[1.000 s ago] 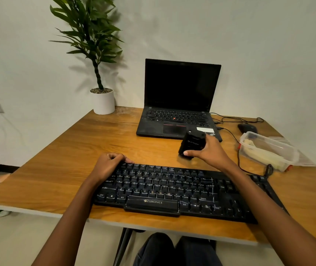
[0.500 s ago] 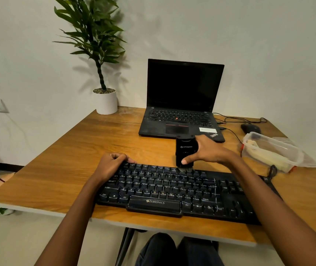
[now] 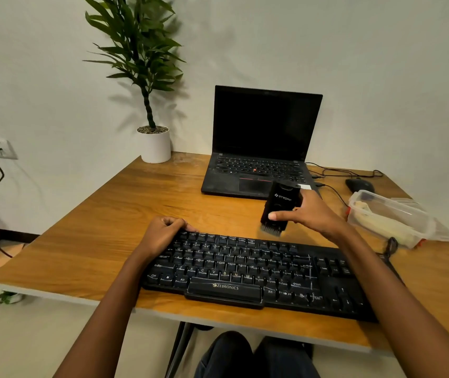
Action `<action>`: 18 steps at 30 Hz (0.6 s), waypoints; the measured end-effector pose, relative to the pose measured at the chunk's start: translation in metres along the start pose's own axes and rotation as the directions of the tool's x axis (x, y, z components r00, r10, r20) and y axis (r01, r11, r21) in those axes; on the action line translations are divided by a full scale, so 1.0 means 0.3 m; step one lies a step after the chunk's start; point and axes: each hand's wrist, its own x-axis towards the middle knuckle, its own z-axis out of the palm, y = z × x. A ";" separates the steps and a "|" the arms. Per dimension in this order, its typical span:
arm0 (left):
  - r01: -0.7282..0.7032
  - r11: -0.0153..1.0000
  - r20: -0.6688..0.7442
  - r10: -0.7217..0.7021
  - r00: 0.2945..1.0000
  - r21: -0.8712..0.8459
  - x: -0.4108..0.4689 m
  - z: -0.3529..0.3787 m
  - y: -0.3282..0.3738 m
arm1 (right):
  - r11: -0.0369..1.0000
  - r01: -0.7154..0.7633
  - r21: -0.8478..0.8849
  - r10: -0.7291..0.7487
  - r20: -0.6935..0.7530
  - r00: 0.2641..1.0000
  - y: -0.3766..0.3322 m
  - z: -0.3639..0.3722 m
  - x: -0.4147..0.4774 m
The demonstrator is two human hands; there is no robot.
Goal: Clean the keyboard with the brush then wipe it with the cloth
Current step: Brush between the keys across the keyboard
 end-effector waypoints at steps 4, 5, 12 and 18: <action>-0.008 1.000 0.011 0.008 1.000 0.005 0.003 -0.003 -0.001 | 0.990 0.012 0.142 -0.015 0.018 1.000 0.003 0.062 0.002; -0.006 1.000 0.010 0.006 1.000 0.003 0.004 -0.004 -0.002 | 0.995 0.009 0.098 -0.016 0.078 0.997 0.002 0.072 0.005; 0.003 1.000 0.014 -0.003 1.000 0.000 0.005 -0.006 -0.005 | 0.989 0.091 -0.114 -0.081 0.088 0.993 -0.016 0.104 0.032; 0.014 1.000 0.009 -0.014 1.000 -0.009 0.013 -0.008 -0.012 | 0.992 0.088 -0.089 -0.070 0.187 0.980 -0.025 0.105 0.013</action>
